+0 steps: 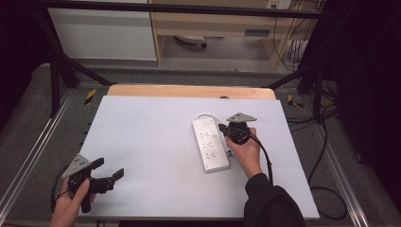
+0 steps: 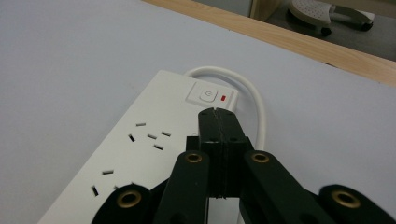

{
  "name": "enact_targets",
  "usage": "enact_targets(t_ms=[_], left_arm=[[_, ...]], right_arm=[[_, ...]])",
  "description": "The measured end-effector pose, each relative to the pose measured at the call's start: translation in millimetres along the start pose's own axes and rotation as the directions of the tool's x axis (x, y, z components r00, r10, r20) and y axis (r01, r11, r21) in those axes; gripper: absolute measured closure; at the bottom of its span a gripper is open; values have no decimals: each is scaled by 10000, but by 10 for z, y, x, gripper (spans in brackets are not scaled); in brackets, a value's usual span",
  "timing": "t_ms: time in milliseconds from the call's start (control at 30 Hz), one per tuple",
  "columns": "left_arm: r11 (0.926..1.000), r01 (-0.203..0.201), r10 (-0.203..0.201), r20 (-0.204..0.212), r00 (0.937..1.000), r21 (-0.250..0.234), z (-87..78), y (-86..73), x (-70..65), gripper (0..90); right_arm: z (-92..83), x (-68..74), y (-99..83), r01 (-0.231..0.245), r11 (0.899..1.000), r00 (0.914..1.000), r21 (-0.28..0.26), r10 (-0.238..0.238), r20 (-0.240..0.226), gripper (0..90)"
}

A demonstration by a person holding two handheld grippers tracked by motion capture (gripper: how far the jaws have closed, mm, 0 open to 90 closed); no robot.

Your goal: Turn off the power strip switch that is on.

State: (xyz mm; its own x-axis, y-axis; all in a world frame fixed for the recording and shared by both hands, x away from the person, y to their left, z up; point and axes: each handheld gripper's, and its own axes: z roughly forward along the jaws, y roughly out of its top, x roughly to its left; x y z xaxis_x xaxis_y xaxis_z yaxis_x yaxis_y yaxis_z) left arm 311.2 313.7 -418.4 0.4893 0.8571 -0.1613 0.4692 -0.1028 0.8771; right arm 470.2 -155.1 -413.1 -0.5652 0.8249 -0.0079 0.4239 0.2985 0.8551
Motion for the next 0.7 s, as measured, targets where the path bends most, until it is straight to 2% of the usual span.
enact_targets(t_ms=[700], left_arm=[[10000,-17,17,15,10000,19,4,-1,-4,56]], right_arm=[[63,50,-57,24,9999,10000,136,-23,-69,900]])
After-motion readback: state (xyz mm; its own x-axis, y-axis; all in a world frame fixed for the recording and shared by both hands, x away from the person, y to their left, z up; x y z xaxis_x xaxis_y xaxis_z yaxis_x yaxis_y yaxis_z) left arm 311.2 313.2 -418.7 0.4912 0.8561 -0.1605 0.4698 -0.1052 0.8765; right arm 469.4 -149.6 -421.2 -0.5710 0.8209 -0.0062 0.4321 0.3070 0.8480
